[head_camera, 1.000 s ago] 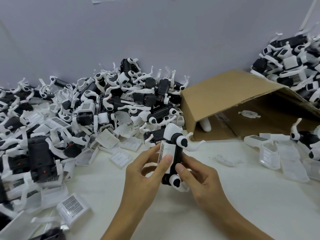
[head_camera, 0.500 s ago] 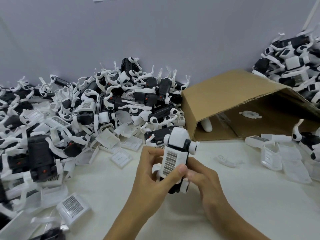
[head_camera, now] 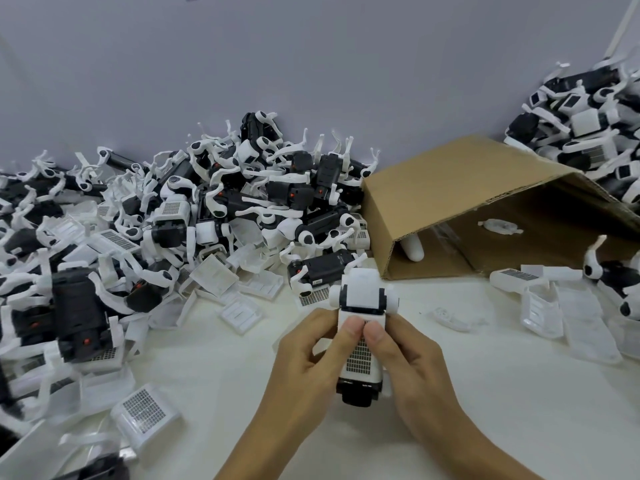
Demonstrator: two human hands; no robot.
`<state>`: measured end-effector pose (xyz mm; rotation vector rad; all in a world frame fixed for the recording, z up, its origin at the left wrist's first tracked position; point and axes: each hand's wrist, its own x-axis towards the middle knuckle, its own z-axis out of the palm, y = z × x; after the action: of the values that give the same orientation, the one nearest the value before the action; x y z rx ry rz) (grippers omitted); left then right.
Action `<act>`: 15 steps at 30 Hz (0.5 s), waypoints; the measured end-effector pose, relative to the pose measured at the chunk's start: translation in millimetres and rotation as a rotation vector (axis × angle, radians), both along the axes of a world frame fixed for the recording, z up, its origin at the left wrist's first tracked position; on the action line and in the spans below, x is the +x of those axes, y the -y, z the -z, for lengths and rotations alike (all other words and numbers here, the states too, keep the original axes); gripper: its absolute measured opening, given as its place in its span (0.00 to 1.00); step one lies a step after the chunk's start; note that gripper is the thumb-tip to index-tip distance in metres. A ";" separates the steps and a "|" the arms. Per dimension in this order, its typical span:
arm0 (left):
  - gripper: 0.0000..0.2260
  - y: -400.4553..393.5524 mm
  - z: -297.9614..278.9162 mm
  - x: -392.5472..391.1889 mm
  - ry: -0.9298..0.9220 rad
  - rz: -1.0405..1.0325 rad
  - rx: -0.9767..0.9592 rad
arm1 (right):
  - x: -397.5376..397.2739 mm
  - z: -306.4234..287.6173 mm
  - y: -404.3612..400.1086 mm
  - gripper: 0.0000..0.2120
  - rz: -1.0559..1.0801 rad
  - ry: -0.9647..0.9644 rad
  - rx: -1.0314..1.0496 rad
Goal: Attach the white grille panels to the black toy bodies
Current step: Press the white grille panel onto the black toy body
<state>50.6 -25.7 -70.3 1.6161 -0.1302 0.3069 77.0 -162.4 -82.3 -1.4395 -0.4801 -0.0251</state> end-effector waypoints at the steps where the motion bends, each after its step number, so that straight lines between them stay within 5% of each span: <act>1: 0.14 0.3 -0.5 -0.1 0.016 -0.007 -0.017 | -0.1 -0.6 0.2 0.14 -0.001 0.008 0.005; 8: 0.14 2.2 1.0 -0.5 0.030 -0.050 -0.086 | 3.3 -0.5 1.4 0.12 -0.020 -0.059 -0.003; 15: 0.17 3.1 7.8 0.4 0.054 -0.076 -0.033 | 6.3 -6.1 5.1 0.24 0.093 -0.067 -0.033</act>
<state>51.0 -28.8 -78.1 1.5829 -0.1043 0.4099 83.3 -167.5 -76.2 -1.4894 -0.3600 -0.0442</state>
